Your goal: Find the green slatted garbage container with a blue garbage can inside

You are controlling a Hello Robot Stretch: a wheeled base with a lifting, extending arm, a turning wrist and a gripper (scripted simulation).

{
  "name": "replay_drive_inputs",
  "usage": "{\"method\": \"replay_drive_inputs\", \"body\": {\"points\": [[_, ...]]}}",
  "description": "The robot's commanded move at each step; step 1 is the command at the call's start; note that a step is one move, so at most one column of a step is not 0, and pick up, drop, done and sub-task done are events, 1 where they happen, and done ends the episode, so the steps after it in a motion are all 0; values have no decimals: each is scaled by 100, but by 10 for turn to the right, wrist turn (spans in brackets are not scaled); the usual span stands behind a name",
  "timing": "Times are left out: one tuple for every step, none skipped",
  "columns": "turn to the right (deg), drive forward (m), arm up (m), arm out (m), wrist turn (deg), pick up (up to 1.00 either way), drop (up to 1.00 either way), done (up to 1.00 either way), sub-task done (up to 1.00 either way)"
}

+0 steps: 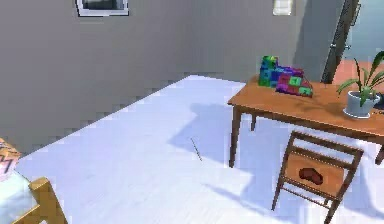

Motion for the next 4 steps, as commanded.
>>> {"method": "replay_drive_inputs", "body": {"points": [[450, 0, 0, 0, 0, 0, 0, 0, 0], [450, 0, 0, 0, 0, 0, 0, 0, 0], [240, 0, 0, 0, 0, 0, 0, 0, 0], [30, 0, 0, 0, 0, 0, 0, 0, 0]]}}
